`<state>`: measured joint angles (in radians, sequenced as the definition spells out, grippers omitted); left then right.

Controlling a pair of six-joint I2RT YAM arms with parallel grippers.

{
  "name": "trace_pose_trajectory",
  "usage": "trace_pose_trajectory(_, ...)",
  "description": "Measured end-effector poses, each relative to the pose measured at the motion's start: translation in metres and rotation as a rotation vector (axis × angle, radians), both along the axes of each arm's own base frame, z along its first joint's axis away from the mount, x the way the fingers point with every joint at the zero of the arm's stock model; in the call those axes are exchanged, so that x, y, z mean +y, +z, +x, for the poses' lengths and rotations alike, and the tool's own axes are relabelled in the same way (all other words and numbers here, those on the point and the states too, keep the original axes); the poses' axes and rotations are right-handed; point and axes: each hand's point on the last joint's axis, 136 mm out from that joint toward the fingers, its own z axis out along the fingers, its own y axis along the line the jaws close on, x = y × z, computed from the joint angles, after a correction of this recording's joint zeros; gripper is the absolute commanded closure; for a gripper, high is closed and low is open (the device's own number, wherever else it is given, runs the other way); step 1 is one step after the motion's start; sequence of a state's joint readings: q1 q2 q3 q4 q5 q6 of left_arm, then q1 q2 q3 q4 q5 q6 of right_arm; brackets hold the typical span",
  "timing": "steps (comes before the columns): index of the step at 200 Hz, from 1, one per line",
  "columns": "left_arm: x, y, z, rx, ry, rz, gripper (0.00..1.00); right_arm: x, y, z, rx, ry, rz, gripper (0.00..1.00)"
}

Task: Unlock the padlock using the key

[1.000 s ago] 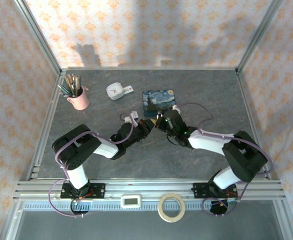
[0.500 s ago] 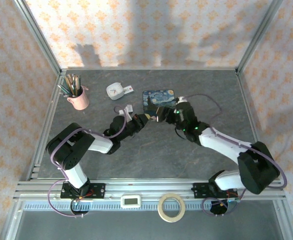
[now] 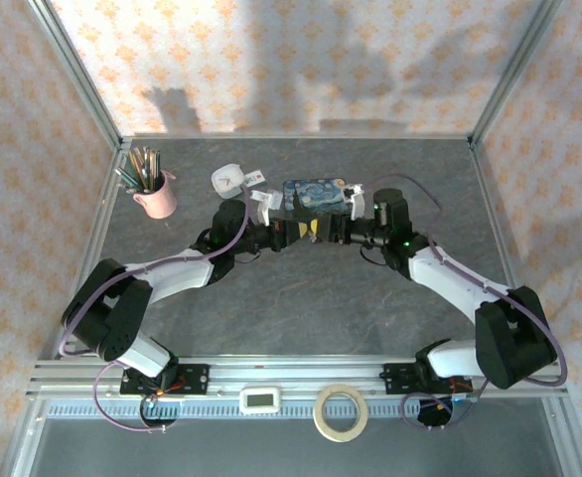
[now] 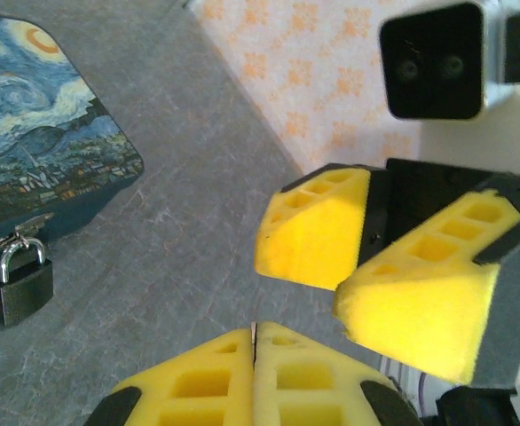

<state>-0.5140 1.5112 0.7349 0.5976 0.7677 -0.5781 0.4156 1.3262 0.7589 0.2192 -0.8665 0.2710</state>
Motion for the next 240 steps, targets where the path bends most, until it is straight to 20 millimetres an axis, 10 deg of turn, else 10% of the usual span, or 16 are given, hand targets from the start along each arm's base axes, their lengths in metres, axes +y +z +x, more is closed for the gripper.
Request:
trace_pose_trajectory(97,0.005,0.011,-0.01,-0.07,-0.057,0.01,1.0,0.013,-0.007,-0.031,0.024,0.169,0.102,0.68)
trace_pose_trajectory(240,0.004,0.012,-0.017,-0.056,-0.078,-0.025,1.0,0.009,-0.014,-0.018,-0.003,0.093,0.084,0.65)
